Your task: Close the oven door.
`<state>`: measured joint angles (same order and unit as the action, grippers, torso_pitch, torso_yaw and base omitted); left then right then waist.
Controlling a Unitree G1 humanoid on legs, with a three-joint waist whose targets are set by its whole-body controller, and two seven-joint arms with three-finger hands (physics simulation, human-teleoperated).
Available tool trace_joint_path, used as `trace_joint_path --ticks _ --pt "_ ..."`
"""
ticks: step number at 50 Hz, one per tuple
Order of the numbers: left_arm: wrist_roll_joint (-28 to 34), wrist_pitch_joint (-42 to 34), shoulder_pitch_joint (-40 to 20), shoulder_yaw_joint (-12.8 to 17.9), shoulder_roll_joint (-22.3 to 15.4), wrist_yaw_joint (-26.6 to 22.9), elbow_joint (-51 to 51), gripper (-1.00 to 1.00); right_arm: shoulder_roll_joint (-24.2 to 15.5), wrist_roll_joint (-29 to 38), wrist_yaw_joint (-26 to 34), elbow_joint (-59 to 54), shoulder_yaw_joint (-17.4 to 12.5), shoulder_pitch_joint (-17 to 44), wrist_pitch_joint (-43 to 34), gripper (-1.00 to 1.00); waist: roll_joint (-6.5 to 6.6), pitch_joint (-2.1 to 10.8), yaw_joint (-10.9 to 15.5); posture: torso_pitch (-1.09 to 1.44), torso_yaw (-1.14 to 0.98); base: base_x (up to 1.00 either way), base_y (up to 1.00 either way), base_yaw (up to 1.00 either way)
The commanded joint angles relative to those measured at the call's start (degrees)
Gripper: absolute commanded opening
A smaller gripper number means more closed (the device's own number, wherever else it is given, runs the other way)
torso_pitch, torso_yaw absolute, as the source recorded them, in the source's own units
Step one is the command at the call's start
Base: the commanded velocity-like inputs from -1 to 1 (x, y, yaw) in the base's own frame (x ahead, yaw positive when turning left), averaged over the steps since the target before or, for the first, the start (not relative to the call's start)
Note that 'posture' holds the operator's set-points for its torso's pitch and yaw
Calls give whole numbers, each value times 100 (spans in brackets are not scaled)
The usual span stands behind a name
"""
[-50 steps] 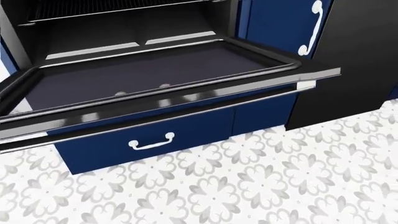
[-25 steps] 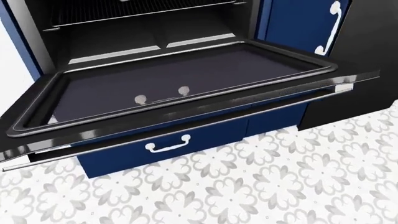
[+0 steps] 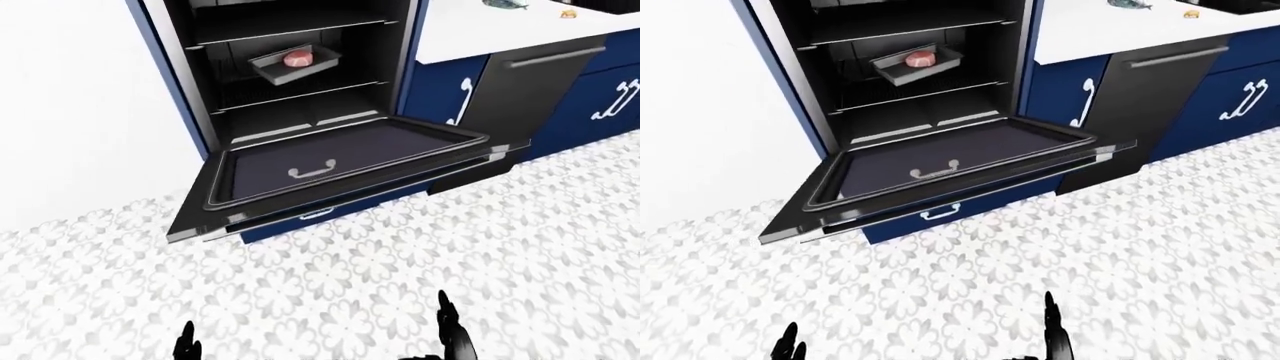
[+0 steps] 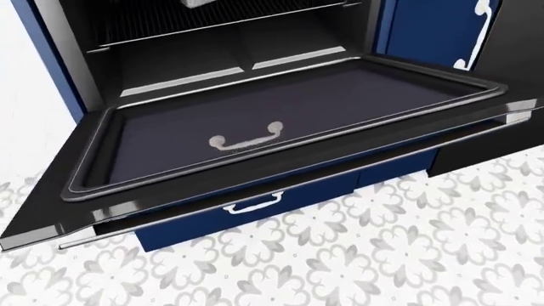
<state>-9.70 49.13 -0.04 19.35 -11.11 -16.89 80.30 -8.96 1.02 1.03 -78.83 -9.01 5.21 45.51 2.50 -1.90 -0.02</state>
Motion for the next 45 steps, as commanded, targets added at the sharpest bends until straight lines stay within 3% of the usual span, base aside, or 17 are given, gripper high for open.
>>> trace_joint_path --ticks 1,7,10,12,16,20,21,23,25,26,28,35,38,41,42,43,45 --pt "13 133 -42 -8 -13 -39 -73 100 -124 -83 -67 113 -63 57 153 100 -58 34 -18 0 0 0 26 0" --pt "11 165 -26 -29 8 -17 -78 100 -126 -97 -77 111 -47 57 163 100 -393 12 -37 0 0 0 26 0" --pt "-3 186 -11 -54 20 0 -82 100 -127 -101 -79 111 -42 57 158 100 -727 56 -55 0 0 0 26 0" --pt "-21 195 -9 -79 24 6 -83 100 -311 -221 242 4 -211 266 -56 100 -550 48 -110 0 0 0 26 0" --pt "-59 171 -32 -89 1 -24 -78 100 -311 -130 231 7 -293 272 -40 100 -555 96 -101 0 0 0 26 0" --pt "-59 146 -51 -72 -15 -45 -74 100 -307 -126 269 11 -338 281 -46 100 -357 31 -81 0 0 0 28 0" --pt "-51 143 -52 -68 -17 -44 -74 100 -272 68 -78 25 -224 207 178 100 -280 30 -79 0 0 0 29 0" --pt "-46 134 -56 -55 -21 -48 -74 100 -159 106 -195 56 -156 94 276 100 -33 41 -74 0 0 0 29 0" --pt "-36 123 -63 -46 -21 -42 -74 100 -116 27 -126 82 -140 61 248 100 408 148 -30 0 0 0 28 0" --pt "-33 120 -65 -40 -23 -46 -73 100 -109 -5 -102 90 -128 49 236 100 106 87 1 0 0 0 29 0" --pt "-28 122 -58 -30 -21 -49 -72 100 -126 -84 -16 97 -130 62 180 100 106 43 27 0 0 0 29 0" --pt "-11 149 -55 -40 2 -33 -77 100 -185 -192 94 106 -120 115 79 100 -238 4 -19 0 0 0 29 0" --pt "-12 169 -32 -63 17 -8 -80 100 -196 -210 101 116 -112 127 58 100 -462 -1 -31 0 0 0 32 0" --pt "-24 185 -28 -87 25 1 -83 100 -200 -214 94 121 -99 128 53 100 -787 43 -57 0 0 0 32 0" --pt "-32 188 -23 -91 24 1 -83 100 -202 -219 96 125 -98 132 47 100 -534 38 -119 0 0 0 33 0" --pt "-40 188 -22 -96 24 -2 -84 100 -201 -223 98 124 -97 129 55 100 -625 51 -87 0 0 0 33 0" --pt "-47 191 -22 -110 28 -2 -84 100 -202 -224 97 123 -91 130 55 100 -618 85 -126 0 0 0 34 0"
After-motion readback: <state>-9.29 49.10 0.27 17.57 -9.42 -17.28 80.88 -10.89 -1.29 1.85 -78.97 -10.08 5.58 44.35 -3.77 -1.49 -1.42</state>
